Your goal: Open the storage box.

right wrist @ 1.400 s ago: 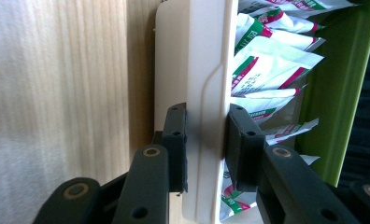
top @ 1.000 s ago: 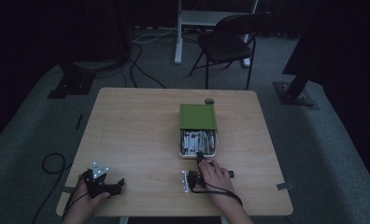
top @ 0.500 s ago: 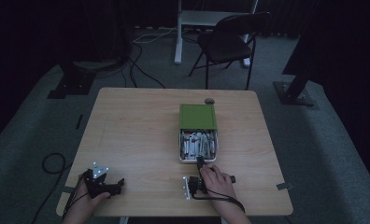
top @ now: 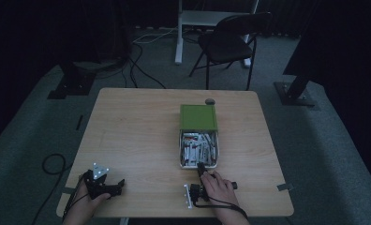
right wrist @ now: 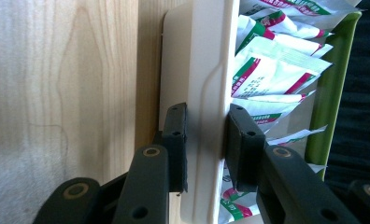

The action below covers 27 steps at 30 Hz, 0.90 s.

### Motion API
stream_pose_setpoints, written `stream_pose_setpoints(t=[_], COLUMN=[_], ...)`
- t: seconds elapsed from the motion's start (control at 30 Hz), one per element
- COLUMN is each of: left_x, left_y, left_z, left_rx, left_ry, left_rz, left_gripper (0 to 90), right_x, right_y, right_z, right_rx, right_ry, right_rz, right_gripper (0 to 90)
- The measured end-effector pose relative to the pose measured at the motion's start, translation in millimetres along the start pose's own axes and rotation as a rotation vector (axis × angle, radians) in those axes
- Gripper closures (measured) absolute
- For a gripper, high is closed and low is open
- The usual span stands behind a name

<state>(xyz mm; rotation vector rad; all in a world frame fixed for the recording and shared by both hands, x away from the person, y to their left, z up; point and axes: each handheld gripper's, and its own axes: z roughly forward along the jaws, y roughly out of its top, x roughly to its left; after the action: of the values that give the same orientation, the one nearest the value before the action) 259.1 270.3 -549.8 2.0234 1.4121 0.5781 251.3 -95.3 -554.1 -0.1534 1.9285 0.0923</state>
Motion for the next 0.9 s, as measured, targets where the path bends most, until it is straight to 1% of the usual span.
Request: stream_pose_setpoints(t=[0.27,0.3,0.53,0.67,0.87,0.9], left_x=[0.0,0.0,0.0,0.0,0.0,0.0], left_y=[0.0,0.0,0.0,0.0,0.0,0.0], left_z=[0.0,0.0,0.0,0.0,0.0,0.0], left_rx=[0.000,0.000,0.000,0.000,0.000,0.000], left_ry=[0.000,0.000,0.000,0.000,0.000,0.000], left_rz=[0.000,0.000,0.000,0.000,0.000,0.000], left_gripper=[1.5,1.5,1.5,1.5,1.5,1.5], right_x=[3.5,3.6,6.1,7.5,9.2,9.7], right_y=[-2.1,-2.3,-3.0,-2.5,-2.3,-2.2], right_z=[-7.7,-8.7,-13.5,-17.8,-22.5,-23.4], right_rx=[-0.002,-0.005,-0.006,-0.012,-0.016,-0.014], right_ry=[-0.002,-0.004,-0.006,-0.005,-0.005,-0.003], right_rz=[0.012,0.004,0.008,0.021,0.018,0.024], right_gripper=[71.9,71.9,71.9,71.9,71.9,71.9])
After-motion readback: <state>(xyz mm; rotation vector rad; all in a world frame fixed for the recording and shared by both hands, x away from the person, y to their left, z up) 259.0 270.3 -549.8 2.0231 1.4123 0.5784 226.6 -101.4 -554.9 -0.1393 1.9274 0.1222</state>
